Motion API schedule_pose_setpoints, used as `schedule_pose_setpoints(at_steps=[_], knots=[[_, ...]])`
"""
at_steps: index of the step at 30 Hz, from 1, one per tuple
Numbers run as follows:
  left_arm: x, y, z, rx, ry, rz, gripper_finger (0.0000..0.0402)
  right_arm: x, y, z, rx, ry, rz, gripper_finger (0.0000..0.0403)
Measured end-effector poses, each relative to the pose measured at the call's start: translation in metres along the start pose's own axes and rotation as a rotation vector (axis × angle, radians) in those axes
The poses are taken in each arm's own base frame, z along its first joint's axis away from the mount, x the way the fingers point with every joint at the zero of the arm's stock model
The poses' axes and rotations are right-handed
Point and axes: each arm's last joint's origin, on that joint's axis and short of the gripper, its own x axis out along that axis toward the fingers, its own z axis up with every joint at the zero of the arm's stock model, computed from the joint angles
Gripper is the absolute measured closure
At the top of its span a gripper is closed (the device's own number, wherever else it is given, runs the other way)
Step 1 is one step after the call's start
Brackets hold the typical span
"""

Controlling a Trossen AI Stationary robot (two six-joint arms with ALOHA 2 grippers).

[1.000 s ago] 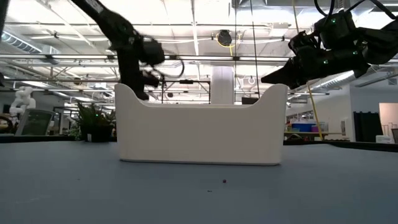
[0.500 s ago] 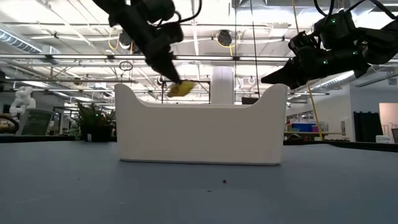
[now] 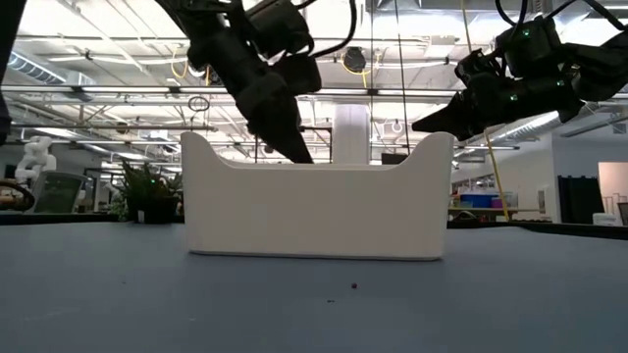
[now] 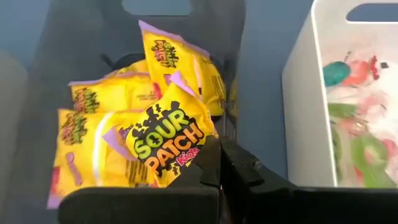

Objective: Sort candy
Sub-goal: Put the yellow candy into the black bin

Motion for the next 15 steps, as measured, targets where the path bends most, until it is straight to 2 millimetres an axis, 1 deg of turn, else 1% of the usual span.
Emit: schedule_pose_setpoints(at_steps=[3, 7, 11, 15], knots=[[0.007, -0.0018, -0.0002, -0.008, -0.002, 0.017, 0.0401, 0.0, 0.0, 0.0, 0.0, 0.0, 0.0, 0.0403], [0.0074, 0.0024, -0.001, -0.023, 0.009, 0.099, 0.0392, 0.0, 0.0, -0.0001, 0.0, 0.001, 0.0, 0.0403], [0.007, 0.0062, -0.0015, -0.03, 0.01, 0.117, 0.0354, 0.0, 0.0, -0.0001, 0.0, 0.001, 0.001, 0.0403], [0.0072, 0.0046, -0.0037, -0.024, 0.031, 0.079, 0.0304, 0.0, 0.0, -0.0001, 0.0, 0.001, 0.001, 0.0403]])
